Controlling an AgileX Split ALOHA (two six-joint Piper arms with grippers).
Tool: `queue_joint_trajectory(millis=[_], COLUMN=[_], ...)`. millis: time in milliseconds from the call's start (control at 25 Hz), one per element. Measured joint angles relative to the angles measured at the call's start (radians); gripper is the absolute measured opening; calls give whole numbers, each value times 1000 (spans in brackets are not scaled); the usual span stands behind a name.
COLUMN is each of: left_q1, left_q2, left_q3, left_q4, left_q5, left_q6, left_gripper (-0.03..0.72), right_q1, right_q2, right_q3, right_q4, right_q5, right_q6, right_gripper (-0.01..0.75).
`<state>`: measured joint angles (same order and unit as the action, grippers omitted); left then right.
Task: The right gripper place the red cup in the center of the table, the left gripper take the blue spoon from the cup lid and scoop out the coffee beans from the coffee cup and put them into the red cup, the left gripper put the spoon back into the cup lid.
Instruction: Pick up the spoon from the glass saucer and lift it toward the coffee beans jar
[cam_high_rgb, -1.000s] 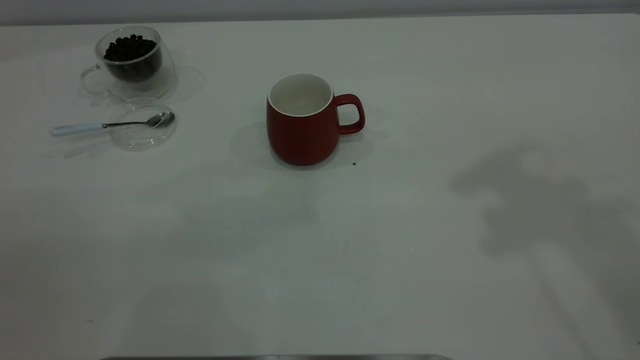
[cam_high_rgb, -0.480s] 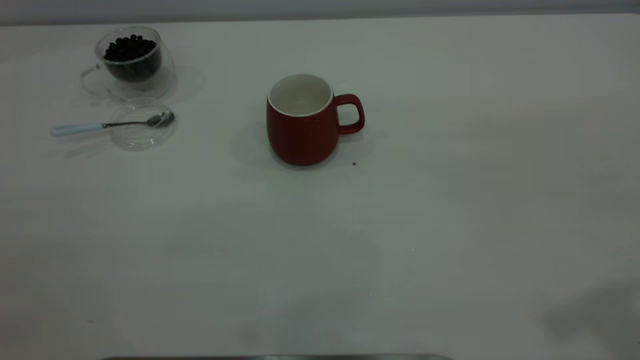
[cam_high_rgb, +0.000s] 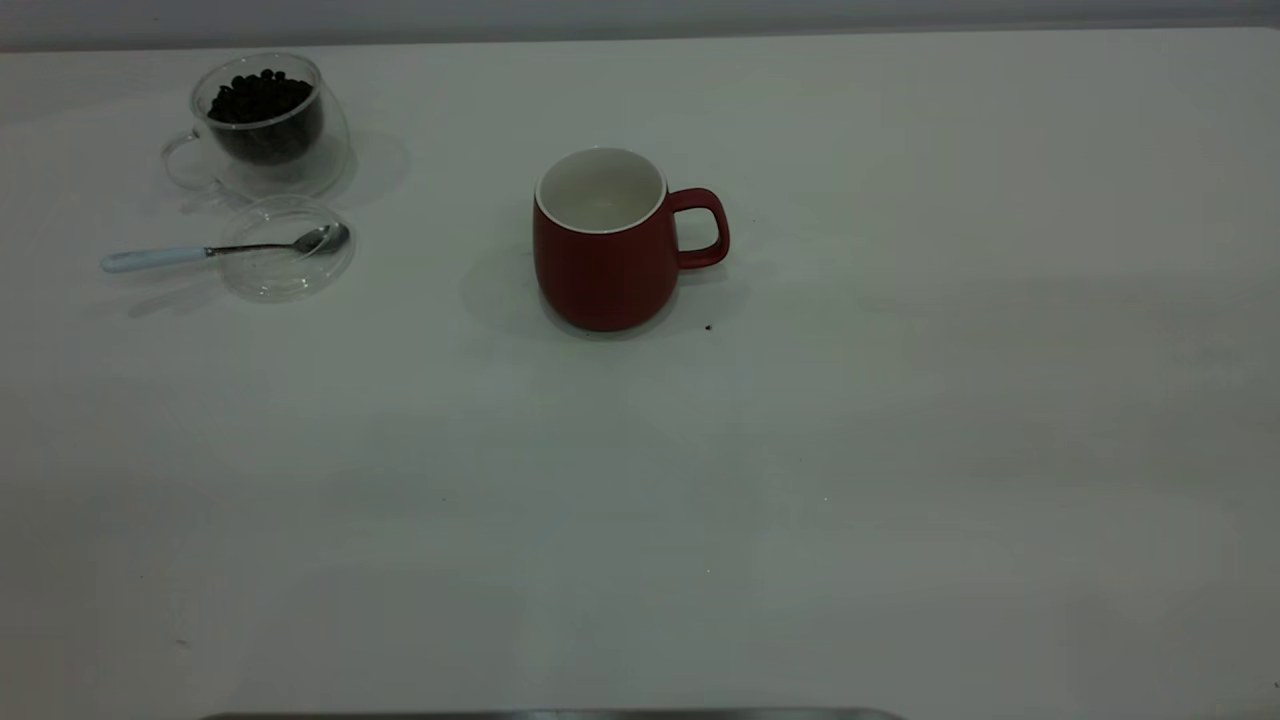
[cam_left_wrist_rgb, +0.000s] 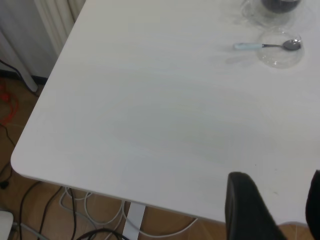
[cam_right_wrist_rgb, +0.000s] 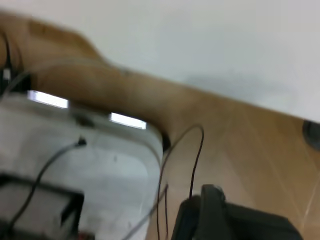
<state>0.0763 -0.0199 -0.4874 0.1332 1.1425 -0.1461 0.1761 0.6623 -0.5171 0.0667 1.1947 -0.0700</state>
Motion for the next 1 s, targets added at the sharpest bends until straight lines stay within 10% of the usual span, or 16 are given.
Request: queue_joint_trajectory(millis=[280,1000], left_q1=[0,0], left_q2=[0,0], left_q3=[0,0], left_q4=[0,0], left_q5=[0,0], left_q6=[0,0], left_gripper=[354,354], right_q1=[-175,-188], right_q2=[-257,-678], right_q3=[38,49], right_q4=[-27,-26], right_q5=[-75,-68], right_q6=[3,3], right_gripper=[561,561])
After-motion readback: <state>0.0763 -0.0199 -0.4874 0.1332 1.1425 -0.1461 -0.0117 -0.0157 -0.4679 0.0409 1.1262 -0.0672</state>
